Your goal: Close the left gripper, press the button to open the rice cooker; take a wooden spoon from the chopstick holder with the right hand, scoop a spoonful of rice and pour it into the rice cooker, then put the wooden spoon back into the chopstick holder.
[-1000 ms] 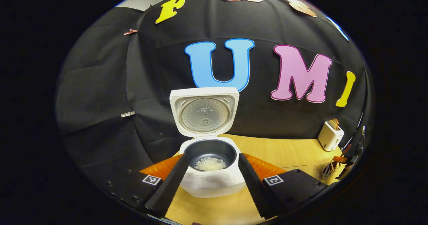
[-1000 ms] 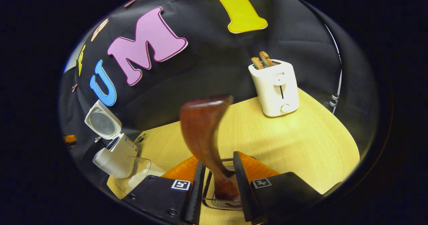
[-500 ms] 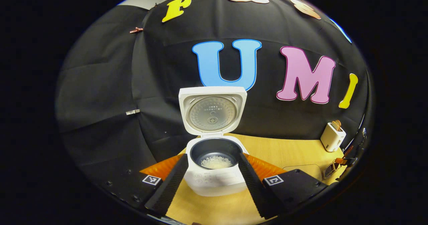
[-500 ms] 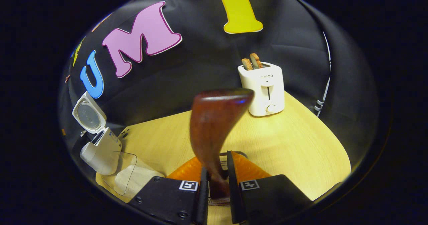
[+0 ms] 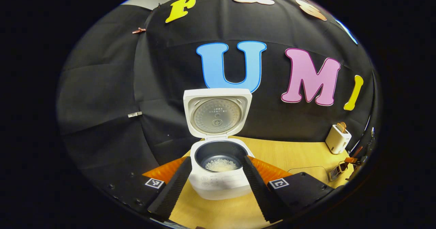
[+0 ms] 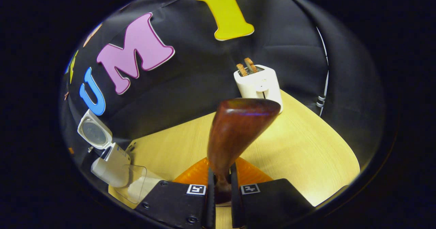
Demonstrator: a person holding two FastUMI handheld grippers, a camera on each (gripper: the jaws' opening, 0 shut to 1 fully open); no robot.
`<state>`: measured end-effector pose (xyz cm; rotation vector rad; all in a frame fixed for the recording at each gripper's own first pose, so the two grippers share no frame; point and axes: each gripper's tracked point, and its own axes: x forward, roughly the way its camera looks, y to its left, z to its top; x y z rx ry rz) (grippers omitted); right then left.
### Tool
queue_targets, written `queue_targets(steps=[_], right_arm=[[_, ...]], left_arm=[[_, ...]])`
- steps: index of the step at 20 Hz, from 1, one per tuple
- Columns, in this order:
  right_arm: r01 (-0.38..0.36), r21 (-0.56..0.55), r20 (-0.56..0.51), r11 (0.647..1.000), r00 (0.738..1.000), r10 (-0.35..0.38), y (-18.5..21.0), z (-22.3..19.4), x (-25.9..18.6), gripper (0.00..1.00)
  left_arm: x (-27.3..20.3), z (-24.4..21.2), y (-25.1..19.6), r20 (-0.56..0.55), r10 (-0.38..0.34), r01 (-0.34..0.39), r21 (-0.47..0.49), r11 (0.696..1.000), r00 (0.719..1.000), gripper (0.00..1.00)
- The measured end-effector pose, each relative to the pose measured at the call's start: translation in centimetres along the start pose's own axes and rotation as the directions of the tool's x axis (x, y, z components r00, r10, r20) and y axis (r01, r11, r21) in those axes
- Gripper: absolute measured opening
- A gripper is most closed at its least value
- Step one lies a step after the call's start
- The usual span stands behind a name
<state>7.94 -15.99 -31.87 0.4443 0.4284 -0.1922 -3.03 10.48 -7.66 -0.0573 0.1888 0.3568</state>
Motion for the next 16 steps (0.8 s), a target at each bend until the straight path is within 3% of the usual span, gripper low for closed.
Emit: queue_targets(steps=[8,15,16], right_arm=[[0.004,-0.006,0.058,1.000,0.998,-0.004,1.0,3.2,-3.3,0.22],[-0.085,0.012,0.136,0.996,0.987,0.083,7.4,7.8,-6.3,0.22],[-0.108,0.017,0.137,0.994,0.985,0.105,8.8,8.1,-6.8,0.17]], left_arm=[[0.6,0.1,0.7,0.014,-0.036,0.036,-0.029,0.999,0.999,0.96],[1.4,0.5,2.0,0.040,-0.070,0.071,-0.037,0.997,0.997,0.96],[1.5,0.6,2.2,0.042,-0.074,0.076,-0.039,0.996,0.996,0.96]])
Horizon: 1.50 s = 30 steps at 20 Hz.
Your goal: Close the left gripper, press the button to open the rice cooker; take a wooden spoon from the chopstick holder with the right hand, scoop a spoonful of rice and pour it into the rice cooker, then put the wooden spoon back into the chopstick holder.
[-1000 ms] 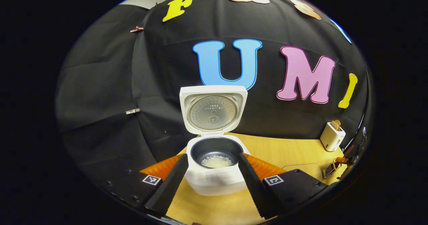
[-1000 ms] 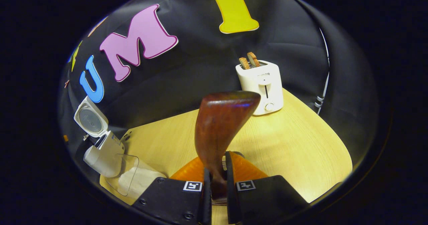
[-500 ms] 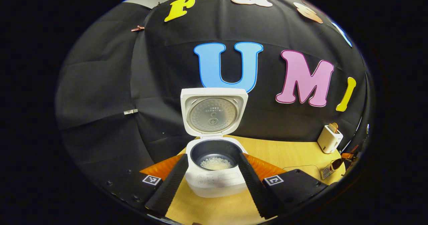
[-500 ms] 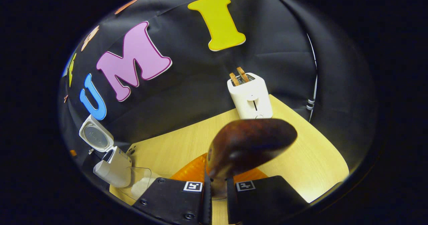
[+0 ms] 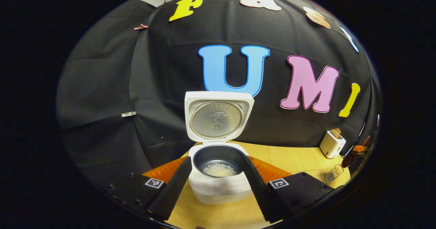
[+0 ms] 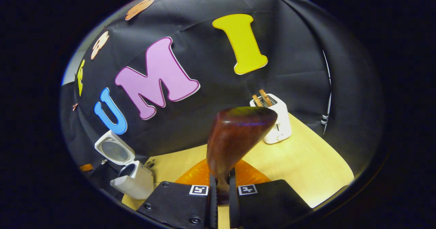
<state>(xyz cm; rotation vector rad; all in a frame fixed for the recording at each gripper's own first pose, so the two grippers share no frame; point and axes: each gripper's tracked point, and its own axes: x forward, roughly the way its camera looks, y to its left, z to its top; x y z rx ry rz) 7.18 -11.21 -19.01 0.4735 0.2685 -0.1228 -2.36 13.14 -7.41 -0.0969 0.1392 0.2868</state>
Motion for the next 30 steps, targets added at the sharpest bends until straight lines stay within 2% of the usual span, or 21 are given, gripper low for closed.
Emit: queue_targets(steps=[7,12,16,22,26,29,30], right_arm=[[-0.133,0.032,-0.047,0.991,0.990,0.134,9.5,-2.8,0.8,0.17],[-0.163,-0.055,-0.132,0.985,0.979,0.155,13.8,-8.2,2.7,0.17],[-0.147,-0.188,-0.207,0.971,0.972,0.107,14.3,-13.1,3.8,0.17],[-0.103,-0.386,-0.281,0.917,0.960,-0.011,12.9,-18.4,5.4,0.17],[-0.068,-0.446,-0.302,0.892,0.950,-0.079,12.0,-21.2,6.4,0.17],[-0.079,-0.445,-0.319,0.892,0.945,-0.075,13.1,-22.8,6.9,0.17],[-0.084,-0.423,-0.331,0.902,0.941,-0.068,13.6,-23.3,7.0,0.17]], left_arm=[[0.4,0.3,1.6,0.022,-0.034,0.034,0.006,0.999,0.999,0.96],[0.7,0.0,3.0,0.019,-0.052,0.052,0.000,0.999,0.998,0.96],[1.3,-0.6,3.9,0.007,-0.068,0.068,-0.003,0.998,0.998,0.96],[2.6,-1.1,4.9,-0.004,-0.097,0.097,0.004,0.995,0.995,0.96],[3.5,-1.2,5.5,-0.010,-0.107,0.107,0.002,0.994,0.994,0.96],[3.8,-1.4,5.9,-0.014,-0.110,0.110,0.005,0.994,0.994,0.96],[3.9,-1.4,6.0,-0.015,-0.113,0.113,0.004,0.994,0.993,0.96]])
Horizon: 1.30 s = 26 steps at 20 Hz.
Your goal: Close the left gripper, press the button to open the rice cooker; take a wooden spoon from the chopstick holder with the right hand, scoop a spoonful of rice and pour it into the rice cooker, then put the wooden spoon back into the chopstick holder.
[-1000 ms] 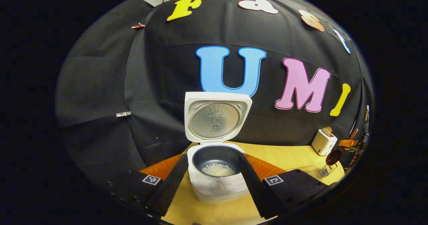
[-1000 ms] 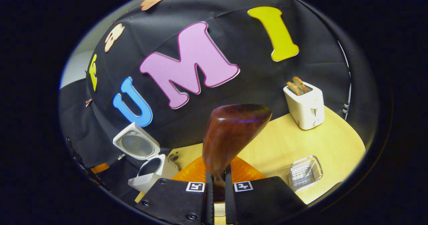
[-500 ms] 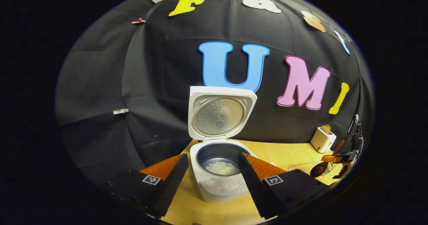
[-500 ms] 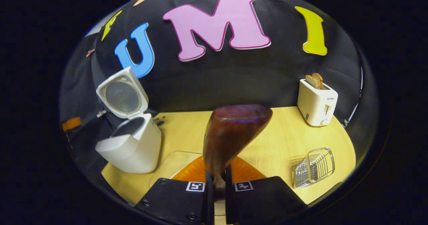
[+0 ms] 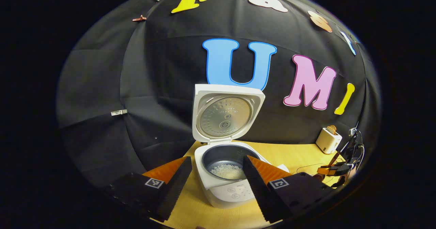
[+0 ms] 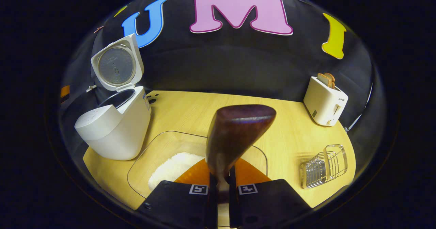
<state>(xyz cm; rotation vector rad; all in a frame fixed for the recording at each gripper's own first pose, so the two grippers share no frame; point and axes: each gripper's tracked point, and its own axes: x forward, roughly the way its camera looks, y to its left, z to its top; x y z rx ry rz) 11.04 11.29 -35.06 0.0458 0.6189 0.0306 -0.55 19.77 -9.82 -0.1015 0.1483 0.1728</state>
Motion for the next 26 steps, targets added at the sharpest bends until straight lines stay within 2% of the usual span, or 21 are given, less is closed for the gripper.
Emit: queue_targets(steps=[6,10,15,17,18,20,22,26], right_arm=[[-0.045,0.140,-0.016,0.989,0.999,0.047,3.3,0.0,0.9,0.17],[-0.072,0.269,-0.012,0.960,0.997,0.078,4.8,0.2,1.1,0.17],[-0.078,0.455,-0.002,0.887,0.996,0.088,4.3,0.2,0.8,0.17],[-0.097,0.548,0.026,0.831,0.995,0.099,3.9,0.9,0.1,0.17],[-0.109,0.588,0.044,0.801,0.994,0.103,3.5,1.3,-0.1,0.17],[-0.125,0.646,0.075,0.753,0.992,0.101,2.4,2.3,-0.8,0.17],[-0.132,0.673,0.099,0.728,0.991,0.088,1.5,3.5,-1.6,0.17],[-0.170,0.689,0.151,0.705,0.984,0.090,1.3,6.9,-3.9,0.17]], left_arm=[[0.7,-0.4,1.0,-0.007,0.003,-0.003,-0.017,1.000,1.000,0.96],[1.0,-0.2,1.4,-0.003,0.001,-0.001,-0.028,1.000,1.000,0.95],[0.9,0.1,1.3,0.010,-0.006,0.006,-0.027,1.000,1.000,0.95],[0.9,0.1,1.3,0.013,-0.008,0.008,-0.028,1.000,1.000,0.95],[0.9,0.3,1.3,0.016,-0.011,0.011,-0.030,0.999,1.000,0.92],[0.7,0.5,1.3,0.023,-0.012,0.013,-0.034,0.999,1.000,0.95],[0.8,0.6,1.3,0.032,-0.015,0.017,-0.043,0.999,0.999,0.95],[0.7,0.6,1.1,0.048,-0.027,0.030,-0.074,0.997,0.998,0.95]])
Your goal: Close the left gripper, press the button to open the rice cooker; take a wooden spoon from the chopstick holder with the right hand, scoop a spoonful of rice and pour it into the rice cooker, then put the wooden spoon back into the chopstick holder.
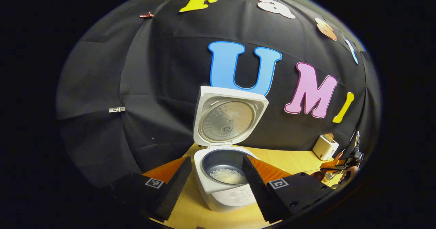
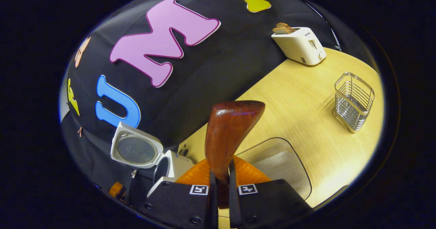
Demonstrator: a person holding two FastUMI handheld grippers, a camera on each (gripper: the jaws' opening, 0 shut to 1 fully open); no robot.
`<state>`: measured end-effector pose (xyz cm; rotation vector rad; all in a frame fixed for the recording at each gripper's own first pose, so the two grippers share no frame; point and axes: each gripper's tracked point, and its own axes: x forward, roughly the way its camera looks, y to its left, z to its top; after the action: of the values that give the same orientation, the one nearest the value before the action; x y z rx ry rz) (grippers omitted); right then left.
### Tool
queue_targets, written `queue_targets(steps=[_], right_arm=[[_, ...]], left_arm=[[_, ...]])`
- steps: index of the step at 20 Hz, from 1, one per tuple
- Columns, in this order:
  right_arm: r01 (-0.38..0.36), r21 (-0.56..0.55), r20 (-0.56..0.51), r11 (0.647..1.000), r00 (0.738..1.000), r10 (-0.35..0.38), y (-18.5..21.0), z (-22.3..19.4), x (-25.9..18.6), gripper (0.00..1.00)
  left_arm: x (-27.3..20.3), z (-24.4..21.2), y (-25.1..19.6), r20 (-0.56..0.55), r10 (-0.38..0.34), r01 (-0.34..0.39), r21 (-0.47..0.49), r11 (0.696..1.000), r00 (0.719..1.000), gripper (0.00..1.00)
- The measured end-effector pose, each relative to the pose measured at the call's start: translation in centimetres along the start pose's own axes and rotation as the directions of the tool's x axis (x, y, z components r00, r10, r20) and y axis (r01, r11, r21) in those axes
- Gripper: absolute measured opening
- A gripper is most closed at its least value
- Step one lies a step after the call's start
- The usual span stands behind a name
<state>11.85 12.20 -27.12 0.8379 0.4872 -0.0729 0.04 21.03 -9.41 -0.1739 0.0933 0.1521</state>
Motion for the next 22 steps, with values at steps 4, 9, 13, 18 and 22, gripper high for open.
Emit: queue_targets(steps=[4,9,13,18,22], right_arm=[[-0.073,0.065,0.039,0.995,0.997,0.071,5.0,3.0,-0.8,0.17],[-0.178,0.088,0.077,0.980,0.982,0.171,13.3,5.3,0.2,0.17],[-0.232,0.074,0.060,0.970,0.972,0.228,19.9,4.2,2.3,0.17],[-0.288,0.055,0.017,0.956,0.958,0.288,25.7,0.1,6.0,0.17],[-0.291,-0.022,-0.019,0.956,0.957,0.291,28.9,-3.7,9.0,0.17]], left_arm=[[0.2,-0.3,0.2,0.011,-0.003,0.004,-0.049,0.999,1.000,0.95],[0.1,-0.9,1.0,0.019,0.006,-0.005,-0.053,0.999,1.000,0.95],[-0.2,-1.0,1.8,0.030,0.017,-0.015,-0.053,0.998,0.999,0.95],[-1.0,-0.7,2.7,0.046,0.030,-0.029,-0.022,0.999,0.998,0.96],[-1.8,-1.1,3.0,0.041,0.035,-0.035,-0.014,0.999,0.999,0.95]])
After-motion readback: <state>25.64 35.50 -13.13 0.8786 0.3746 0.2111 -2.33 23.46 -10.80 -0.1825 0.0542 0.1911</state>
